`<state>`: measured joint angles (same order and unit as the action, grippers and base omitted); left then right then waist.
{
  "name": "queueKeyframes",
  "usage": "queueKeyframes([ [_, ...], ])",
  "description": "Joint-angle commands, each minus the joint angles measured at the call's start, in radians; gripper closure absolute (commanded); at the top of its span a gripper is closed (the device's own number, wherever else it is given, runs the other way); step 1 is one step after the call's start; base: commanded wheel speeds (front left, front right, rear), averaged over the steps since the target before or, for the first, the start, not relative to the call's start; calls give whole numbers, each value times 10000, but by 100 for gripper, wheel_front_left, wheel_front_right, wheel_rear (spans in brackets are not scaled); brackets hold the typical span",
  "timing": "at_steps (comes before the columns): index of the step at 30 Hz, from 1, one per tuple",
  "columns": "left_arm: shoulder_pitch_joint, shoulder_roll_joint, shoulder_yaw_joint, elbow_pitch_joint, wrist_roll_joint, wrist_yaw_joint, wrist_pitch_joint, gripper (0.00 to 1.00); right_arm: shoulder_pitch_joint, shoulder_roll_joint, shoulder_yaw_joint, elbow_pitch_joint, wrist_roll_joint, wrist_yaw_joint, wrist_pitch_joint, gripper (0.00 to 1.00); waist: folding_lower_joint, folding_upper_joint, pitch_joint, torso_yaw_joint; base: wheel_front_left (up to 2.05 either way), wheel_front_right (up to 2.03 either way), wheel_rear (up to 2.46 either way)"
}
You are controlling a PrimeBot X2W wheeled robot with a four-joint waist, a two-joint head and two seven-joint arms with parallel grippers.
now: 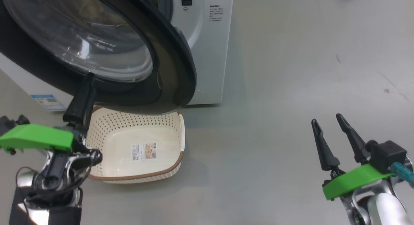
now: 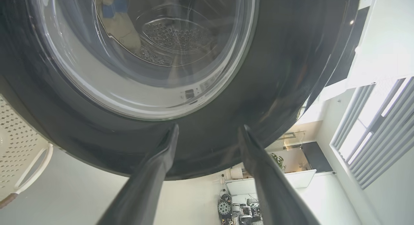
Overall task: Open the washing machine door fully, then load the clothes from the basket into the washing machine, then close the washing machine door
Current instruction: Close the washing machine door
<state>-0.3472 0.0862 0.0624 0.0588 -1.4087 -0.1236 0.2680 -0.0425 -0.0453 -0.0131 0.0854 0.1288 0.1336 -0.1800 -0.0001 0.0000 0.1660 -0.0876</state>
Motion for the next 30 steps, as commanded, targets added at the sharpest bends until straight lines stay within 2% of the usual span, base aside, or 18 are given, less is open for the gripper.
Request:
queueKeyframes([
  [1,-54,351,205,-604,115,-71,-203,0,-71,-49,104,-390,-117,-29,17,0,1,0,-121,125,0,0,0],
  [7,947,582,-382,-1467,972,-71,-1267,0,171,-49,40,-566,-261,-29,174,0,1,0,-435,378,0,0,0],
  [14,1926,1369,-1408,-1288,4127,-30,-3088,0,434,-49,16,-757,-442,-29,387,0,1,0,-828,729,0,0,0],
  [18,2215,1677,-1967,-913,6064,488,-3683,0,572,-49,23,-796,-521,-29,473,0,1,0,-1063,885,0,0,0],
  [24,2640,1895,-2632,-659,7949,1283,-4226,0,821,-49,20,-917,-590,-29,605,0,1,0,-1348,1099,0,0,0],
  [30,3042,2100,-3109,-366,9219,1873,-4582,0,1080,-49,42,-1061,-608,-29,709,0,1,0,-1500,1183,0,0,0],
])
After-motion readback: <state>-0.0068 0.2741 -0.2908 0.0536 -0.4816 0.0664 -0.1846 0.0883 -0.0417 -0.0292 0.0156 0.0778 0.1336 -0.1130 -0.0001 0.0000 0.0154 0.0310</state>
